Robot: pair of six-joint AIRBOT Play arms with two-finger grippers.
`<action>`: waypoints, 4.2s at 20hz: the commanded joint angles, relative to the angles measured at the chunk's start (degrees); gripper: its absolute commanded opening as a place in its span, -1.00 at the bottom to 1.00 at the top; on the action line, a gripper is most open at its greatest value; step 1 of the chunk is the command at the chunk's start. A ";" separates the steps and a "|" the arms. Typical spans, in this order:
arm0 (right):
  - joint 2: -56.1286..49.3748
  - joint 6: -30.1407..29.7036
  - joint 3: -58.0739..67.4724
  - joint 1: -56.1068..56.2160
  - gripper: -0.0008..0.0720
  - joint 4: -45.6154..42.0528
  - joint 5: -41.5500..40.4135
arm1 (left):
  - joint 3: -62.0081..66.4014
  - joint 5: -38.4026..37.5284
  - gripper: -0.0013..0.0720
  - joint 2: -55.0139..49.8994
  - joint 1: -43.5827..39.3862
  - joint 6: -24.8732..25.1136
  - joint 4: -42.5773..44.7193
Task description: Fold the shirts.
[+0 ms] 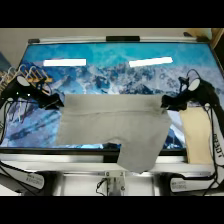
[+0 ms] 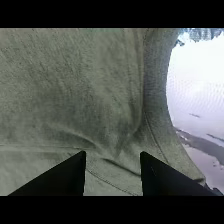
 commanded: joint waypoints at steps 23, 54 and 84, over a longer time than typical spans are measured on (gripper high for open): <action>23.12 -5.70 -4.28 -13.22 0.29 -6.21 19.32 | -45.57 5.79 -0.42 24.74 13.29 12.87 -6.97; 28.44 1.11 -48.15 6.54 -0.75 4.81 1.38 | -45.42 5.33 -0.85 25.24 12.11 14.47 -7.04; -10.51 -7.63 18.12 1.09 0.73 -4.20 6.43 | 12.70 -6.64 0.71 -7.69 5.05 4.42 -19.39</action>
